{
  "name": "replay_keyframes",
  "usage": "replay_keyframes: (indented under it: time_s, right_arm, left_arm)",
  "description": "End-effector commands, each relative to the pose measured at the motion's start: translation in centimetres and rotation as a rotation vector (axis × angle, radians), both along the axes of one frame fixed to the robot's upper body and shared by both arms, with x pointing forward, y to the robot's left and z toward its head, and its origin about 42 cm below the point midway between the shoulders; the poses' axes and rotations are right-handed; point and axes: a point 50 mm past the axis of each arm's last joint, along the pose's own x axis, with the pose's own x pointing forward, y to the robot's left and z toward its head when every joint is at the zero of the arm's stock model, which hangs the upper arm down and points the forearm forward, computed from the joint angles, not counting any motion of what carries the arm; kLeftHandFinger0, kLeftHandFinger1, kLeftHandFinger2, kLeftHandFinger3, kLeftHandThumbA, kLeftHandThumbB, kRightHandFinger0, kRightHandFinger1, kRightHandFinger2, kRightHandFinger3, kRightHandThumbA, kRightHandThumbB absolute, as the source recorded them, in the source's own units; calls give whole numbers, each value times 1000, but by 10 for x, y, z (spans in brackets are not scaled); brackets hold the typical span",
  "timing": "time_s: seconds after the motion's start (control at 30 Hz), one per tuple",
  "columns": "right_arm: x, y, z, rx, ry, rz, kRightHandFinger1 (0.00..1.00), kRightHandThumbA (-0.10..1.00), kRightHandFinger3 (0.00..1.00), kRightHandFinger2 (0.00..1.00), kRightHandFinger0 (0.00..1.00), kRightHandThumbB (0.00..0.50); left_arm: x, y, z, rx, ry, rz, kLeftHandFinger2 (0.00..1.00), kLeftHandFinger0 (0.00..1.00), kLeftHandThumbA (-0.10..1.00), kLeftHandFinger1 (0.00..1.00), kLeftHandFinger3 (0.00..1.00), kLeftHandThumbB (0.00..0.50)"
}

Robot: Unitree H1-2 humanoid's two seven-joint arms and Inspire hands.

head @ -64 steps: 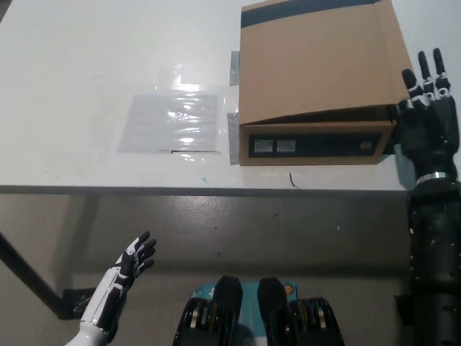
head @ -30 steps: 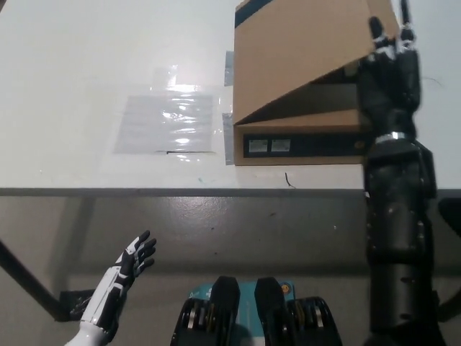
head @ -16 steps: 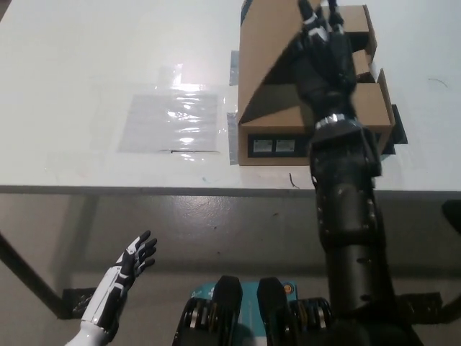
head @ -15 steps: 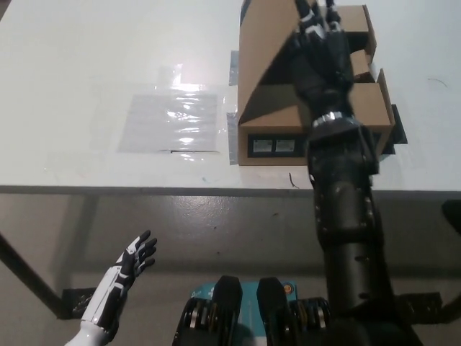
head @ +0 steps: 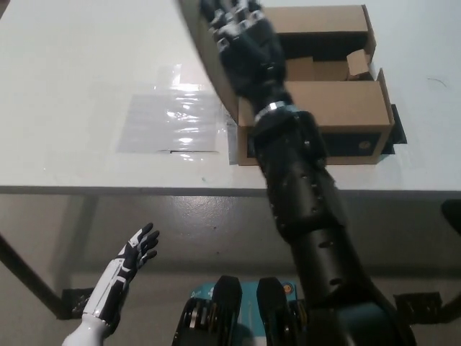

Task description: A small storage box is placed at the center of the table and the robot uses its right hand to slide under its lid and push it upwards to open it

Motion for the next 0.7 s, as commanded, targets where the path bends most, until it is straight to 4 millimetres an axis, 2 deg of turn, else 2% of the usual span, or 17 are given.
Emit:
replay_keyframes:
  time_s: [0.0, 0.07, 0.13, 0.17, 0.2, 0.27, 0.33, 0.43, 0.57, 0.67]
  right_arm:
    - [-2, 32, 22, -155, -114, 23, 1000, 1000, 1000, 1000, 1000, 288]
    - [-3, 40, 14, -174, -105, 33, 1000, 1000, 1000, 1000, 1000, 259]
    - [-4, 47, 3, -230, -98, 52, 1000, 1000, 1000, 1000, 1000, 272]
    - [-5, 49, 0, -239, -96, 60, 1000, 1000, 1000, 1000, 1000, 224]
    - [-5, 51, -6, -255, -93, 67, 1000, 1000, 1000, 1000, 1000, 266]
    - [-6, 54, -19, -282, -73, 73, 1000, 1000, 1000, 1000, 1000, 276]
    - [-8, 54, -31, -301, -46, 76, 1000, 1000, 1000, 1000, 1000, 283]
    - [-9, 50, -45, -304, -33, 78, 1000, 1000, 1000, 1000, 1000, 265]
    - [-7, 42, -46, -307, -41, 64, 1000, 1000, 1000, 1000, 1000, 266]
    - [-5, 36, -28, -293, -86, 49, 1000, 1000, 1000, 1000, 1000, 276]
  left_arm:
    - [8, -2, 16, 24, -64, -40, 1000, 1000, 1000, 1000, 1000, 341]
    - [8, -2, 16, 28, -69, -42, 1000, 1000, 1000, 1000, 1000, 343]
    - [9, -2, 17, 29, -70, -47, 1000, 1000, 1000, 1000, 1000, 341]
    - [9, -2, 17, 29, -68, -46, 1000, 1000, 1000, 1000, 1000, 335]
    - [9, -2, 17, 30, -71, -47, 1000, 1000, 1000, 1000, 1000, 331]
    - [10, -3, 19, 35, -72, -49, 1000, 1000, 1000, 1000, 1000, 330]
    - [10, -3, 19, 38, -68, -48, 1000, 1000, 1000, 1000, 1000, 341]
    - [11, -3, 21, 40, -66, -47, 1000, 1000, 1000, 1000, 1000, 347]
    - [15, -2, 22, 45, -72, -55, 1000, 1000, 1000, 1000, 1000, 359]
    - [13, -3, 21, 52, -71, -55, 1000, 1000, 1000, 1000, 1000, 336]
